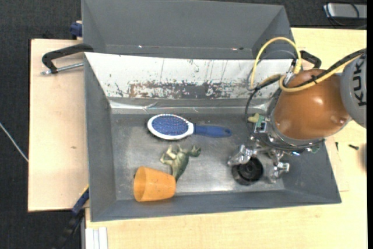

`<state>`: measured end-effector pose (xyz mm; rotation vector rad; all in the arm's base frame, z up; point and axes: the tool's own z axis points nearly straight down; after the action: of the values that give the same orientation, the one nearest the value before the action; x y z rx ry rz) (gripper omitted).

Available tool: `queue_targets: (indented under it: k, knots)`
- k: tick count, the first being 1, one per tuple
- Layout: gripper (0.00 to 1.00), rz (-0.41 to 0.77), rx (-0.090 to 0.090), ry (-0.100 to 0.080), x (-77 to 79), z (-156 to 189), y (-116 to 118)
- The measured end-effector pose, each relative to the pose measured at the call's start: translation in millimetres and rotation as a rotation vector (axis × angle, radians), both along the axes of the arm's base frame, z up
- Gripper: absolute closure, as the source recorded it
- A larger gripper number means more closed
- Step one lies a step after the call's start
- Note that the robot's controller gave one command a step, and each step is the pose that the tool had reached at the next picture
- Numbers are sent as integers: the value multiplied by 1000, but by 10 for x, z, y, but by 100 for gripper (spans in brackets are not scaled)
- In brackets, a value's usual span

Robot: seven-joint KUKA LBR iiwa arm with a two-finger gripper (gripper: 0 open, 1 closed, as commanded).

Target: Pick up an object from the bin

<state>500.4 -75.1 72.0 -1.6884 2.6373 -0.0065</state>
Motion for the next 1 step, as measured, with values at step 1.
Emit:
queue_targets:
  k: [1]
  knots:
    - [0, -4, 0, 4, 14, 8, 7]
